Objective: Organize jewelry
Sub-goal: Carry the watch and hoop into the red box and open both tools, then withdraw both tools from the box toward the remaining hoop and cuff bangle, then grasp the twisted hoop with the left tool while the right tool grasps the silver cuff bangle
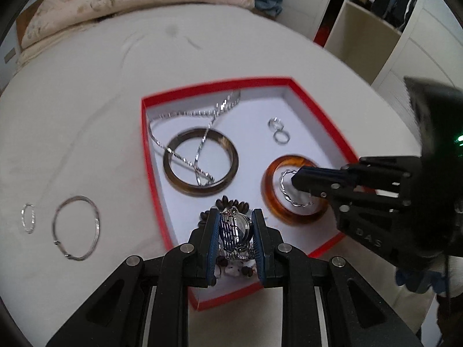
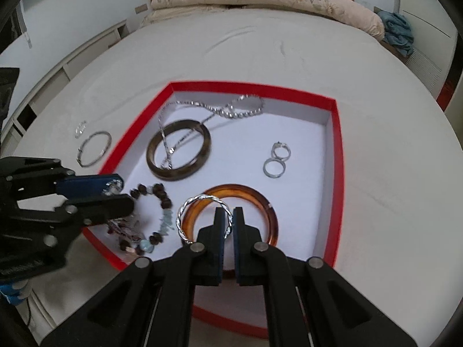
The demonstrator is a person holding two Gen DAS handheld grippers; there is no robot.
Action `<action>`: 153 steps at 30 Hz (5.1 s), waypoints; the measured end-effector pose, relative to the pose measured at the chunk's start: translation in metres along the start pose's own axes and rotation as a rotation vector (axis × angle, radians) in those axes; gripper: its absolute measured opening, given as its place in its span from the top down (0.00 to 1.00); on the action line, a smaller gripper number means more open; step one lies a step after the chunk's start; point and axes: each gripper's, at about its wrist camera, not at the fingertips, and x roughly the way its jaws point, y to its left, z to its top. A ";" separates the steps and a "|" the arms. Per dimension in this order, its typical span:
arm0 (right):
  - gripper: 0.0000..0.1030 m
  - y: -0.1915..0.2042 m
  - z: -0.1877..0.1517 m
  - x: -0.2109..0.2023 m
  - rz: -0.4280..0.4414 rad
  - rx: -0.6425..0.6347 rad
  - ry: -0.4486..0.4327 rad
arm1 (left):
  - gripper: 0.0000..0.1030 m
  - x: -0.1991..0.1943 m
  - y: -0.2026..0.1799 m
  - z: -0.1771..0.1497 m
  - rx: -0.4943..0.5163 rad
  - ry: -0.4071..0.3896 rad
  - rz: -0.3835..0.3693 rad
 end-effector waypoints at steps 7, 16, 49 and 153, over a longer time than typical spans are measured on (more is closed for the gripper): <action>0.94 0.003 -0.002 0.011 0.005 -0.048 0.038 | 0.78 0.018 0.003 -0.006 -0.011 0.043 0.017; 0.94 -0.002 -0.006 0.003 -0.030 -0.041 0.049 | 0.73 0.012 0.004 -0.004 -0.047 0.039 0.028; 0.70 0.093 -0.065 -0.207 0.021 0.025 -0.238 | 0.40 -0.223 -0.056 -0.072 0.017 -0.241 0.346; 0.70 0.226 0.054 0.023 0.217 -0.188 0.014 | 0.43 -0.119 0.220 -0.102 -0.365 -0.071 0.356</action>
